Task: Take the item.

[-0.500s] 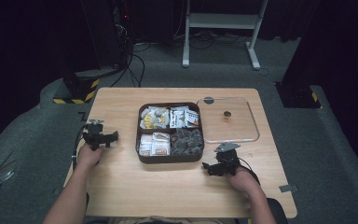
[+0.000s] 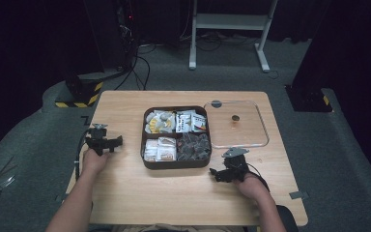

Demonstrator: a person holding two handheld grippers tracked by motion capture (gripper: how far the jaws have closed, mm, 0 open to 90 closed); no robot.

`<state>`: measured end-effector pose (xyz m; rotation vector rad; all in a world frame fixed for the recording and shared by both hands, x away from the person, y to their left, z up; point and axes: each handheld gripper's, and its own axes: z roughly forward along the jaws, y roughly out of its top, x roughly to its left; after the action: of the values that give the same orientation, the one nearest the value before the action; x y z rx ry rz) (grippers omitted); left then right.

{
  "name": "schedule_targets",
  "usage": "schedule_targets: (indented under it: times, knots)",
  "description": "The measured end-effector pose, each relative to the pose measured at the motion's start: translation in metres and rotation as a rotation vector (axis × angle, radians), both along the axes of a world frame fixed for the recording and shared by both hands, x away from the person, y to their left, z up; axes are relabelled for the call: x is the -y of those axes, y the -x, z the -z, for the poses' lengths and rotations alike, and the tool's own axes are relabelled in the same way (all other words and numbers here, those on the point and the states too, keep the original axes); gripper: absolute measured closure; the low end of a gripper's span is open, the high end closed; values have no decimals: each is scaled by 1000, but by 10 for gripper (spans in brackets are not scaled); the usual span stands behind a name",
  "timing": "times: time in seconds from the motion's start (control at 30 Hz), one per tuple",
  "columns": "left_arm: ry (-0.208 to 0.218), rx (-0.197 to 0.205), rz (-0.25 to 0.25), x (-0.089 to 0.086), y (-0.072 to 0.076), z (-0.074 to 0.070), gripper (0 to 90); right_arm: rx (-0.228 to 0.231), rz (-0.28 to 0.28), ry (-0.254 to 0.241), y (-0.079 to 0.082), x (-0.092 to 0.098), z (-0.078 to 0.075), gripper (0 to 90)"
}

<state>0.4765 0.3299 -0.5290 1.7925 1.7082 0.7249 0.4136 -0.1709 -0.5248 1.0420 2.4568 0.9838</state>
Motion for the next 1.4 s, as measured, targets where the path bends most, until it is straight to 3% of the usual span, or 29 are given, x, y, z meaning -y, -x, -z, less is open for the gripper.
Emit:
schedule_targets:
  times: [0.57,0.67,0.8,0.83,0.87,0.9,1.07,1.13,1.17,1.2,1.3,1.37,1.4]
  knots:
    - [-2,4,-9,-1,-1,0,77,0,0,0,0,0,0,78]
    - [0,2,-26,-2,-1,-2,159,1,0,0,0,0,0,78]
    - [-4,-18,-21,-4,1,-5,180,1,-1,0,0,0,0,78]
    - [-6,-55,-5,-5,-1,-8,186,1,-1,0,0,0,0,78]
    - [-6,-55,-5,-5,-1,-8,192,1,-1,0,0,0,0,78]
    - [6,-84,5,-6,-3,-12,197,1,-1,0,0,0,0,78]
    - [57,-95,29,-6,-3,-16,203,1,-1,0,0,0,0,78]
    - [135,-97,40,-9,-1,-20,193,1,-1,-1,0,0,0,78]
    - [135,-97,40,-9,-1,-20,185,1,-1,-1,0,0,0,78]
    - [174,-96,47,-10,-1,-21,185,0,-1,-1,0,0,0,78]
    - [183,-93,43,-10,-1,-23,187,1,-1,-1,0,0,0,78]
    - [178,-94,57,-10,0,-24,195,0,-1,-1,0,0,0,78]
    - [194,-95,72,-10,1,-25,195,0,-1,-1,0,0,0,78]
